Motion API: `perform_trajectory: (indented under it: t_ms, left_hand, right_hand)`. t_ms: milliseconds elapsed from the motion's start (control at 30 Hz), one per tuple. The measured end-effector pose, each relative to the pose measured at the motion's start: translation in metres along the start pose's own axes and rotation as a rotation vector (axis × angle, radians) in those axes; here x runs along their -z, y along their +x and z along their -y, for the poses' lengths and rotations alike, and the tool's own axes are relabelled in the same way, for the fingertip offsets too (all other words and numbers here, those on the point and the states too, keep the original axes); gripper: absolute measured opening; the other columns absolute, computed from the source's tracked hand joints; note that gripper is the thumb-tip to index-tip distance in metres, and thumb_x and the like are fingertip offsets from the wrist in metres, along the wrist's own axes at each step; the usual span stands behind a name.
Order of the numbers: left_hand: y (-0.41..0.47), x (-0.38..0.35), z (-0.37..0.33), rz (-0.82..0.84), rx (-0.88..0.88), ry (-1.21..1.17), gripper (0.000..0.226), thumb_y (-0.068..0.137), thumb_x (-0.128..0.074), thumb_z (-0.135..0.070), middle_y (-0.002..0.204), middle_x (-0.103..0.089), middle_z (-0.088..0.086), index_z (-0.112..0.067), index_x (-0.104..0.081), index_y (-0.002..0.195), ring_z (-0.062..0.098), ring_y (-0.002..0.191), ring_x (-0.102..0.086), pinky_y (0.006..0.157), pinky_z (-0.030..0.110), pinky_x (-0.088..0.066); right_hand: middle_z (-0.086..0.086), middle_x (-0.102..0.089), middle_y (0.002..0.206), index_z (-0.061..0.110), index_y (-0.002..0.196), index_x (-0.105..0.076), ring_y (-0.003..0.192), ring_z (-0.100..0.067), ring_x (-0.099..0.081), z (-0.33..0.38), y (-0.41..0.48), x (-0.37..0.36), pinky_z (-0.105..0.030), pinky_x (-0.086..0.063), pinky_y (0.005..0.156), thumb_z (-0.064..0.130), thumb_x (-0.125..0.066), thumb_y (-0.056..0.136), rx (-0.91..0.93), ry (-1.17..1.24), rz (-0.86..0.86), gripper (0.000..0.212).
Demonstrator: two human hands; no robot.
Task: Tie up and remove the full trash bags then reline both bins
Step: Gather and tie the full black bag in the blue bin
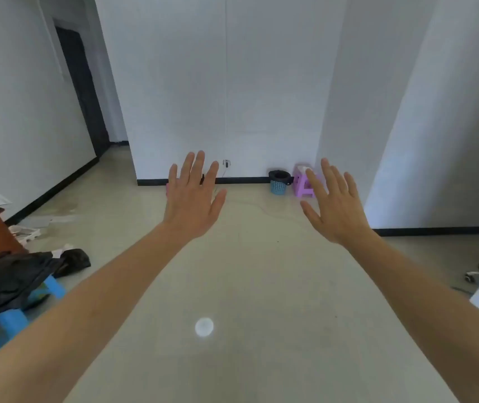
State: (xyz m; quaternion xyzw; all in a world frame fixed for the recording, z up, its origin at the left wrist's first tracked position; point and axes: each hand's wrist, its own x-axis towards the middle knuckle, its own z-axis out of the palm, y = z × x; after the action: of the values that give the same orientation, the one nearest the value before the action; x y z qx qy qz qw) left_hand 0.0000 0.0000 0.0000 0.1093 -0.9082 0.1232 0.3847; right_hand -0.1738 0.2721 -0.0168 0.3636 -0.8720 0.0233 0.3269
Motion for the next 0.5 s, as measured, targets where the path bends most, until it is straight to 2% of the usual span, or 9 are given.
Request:
perform_trajectory:
  t_ms: [167,333,500]
  left_hand:
    - [0.082,-0.087,0.009,0.068,0.079,-0.096,0.058,0.102,-0.031,-0.046,0.156,-0.032,0.021,-0.010,-0.040,0.146,0.039,0.145,-0.027,0.112,0.059,-0.026]
    - [0.158,-0.198,-0.020,0.119,-0.001,-0.137,0.061,0.101,-0.026,-0.046,0.158,-0.028,0.019,-0.011,-0.037,0.149,0.037,0.147,-0.024,0.114,0.058,-0.024]
    - [0.253,-0.313,-0.050,0.150,-0.033,-0.133,0.061,0.101,-0.031,-0.049,0.158,-0.029,0.017,-0.012,-0.039,0.148,0.038,0.146,-0.024,0.113,0.060,-0.024]
  right_hand:
    - [-0.020,-0.013,0.164,0.015,0.157,-0.021,0.147,-0.038,-0.024,-0.032,0.065,-0.061,-0.054,-0.019,0.120,0.053,-0.028,0.100,-0.056,0.029,0.000,0.069]
    - [-0.020,-0.010,0.164,0.016,0.158,-0.017,0.147,-0.039,-0.024,-0.095,0.127,-0.148,-0.054,-0.019,0.120,0.055,-0.025,0.100,-0.129,0.035,0.009,0.070]
    - [-0.019,-0.009,0.165,0.016,0.158,-0.019,0.149,-0.040,-0.021,-0.162,0.205,-0.247,-0.055,-0.019,0.120,0.057,-0.027,0.101,-0.137,0.116,0.016,0.071]
